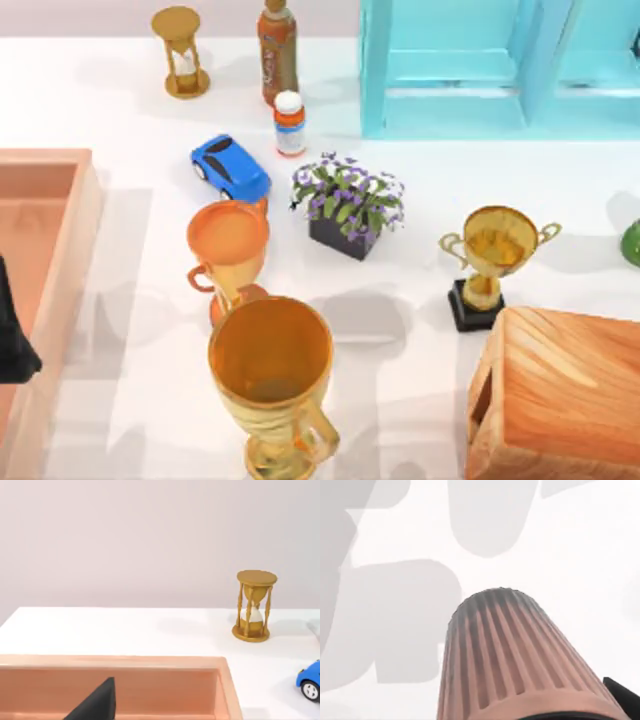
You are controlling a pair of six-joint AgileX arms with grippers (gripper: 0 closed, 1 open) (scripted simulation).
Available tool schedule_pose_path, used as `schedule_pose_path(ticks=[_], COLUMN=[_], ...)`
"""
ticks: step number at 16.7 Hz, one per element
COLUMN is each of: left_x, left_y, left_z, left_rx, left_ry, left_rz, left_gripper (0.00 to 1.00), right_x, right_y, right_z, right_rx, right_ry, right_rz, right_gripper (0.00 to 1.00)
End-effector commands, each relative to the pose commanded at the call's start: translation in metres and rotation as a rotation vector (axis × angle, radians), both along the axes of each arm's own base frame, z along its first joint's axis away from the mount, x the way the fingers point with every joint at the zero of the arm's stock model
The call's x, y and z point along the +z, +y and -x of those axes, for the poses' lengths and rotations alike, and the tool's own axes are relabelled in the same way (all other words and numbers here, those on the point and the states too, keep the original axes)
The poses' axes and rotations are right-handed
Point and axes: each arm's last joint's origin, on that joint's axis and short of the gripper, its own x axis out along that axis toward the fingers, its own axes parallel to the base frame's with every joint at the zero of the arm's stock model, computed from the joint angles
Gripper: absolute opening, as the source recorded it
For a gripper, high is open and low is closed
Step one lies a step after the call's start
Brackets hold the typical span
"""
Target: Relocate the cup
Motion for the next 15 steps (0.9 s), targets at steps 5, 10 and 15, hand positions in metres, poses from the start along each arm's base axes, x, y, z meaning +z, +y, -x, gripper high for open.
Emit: schedule_pose_path(ticks=[5,10,15], left_x=[0.0,0.0,0.0], left_y=[0.0,0.0,0.0], left_z=[0.0,0.0,0.0], left_rx=[0.0,0.0,0.0], left_ry=[0.0,0.0,0.0], left_rz=[0.0,0.0,0.0], left_gripper=[1.0,1.0,1.0], right_x=[0.008,0.009,-0.016], right_y=[-0.055,-0.057,-0.057], right_z=[0.001,0.001,-0.001], right_rx=[-0.018,-0.017,-0.016], right_ry=[0.013,0.011,0.012], right_rz=[0.023,0.027,0.022], right_gripper=[0.0,0.0,0.0])
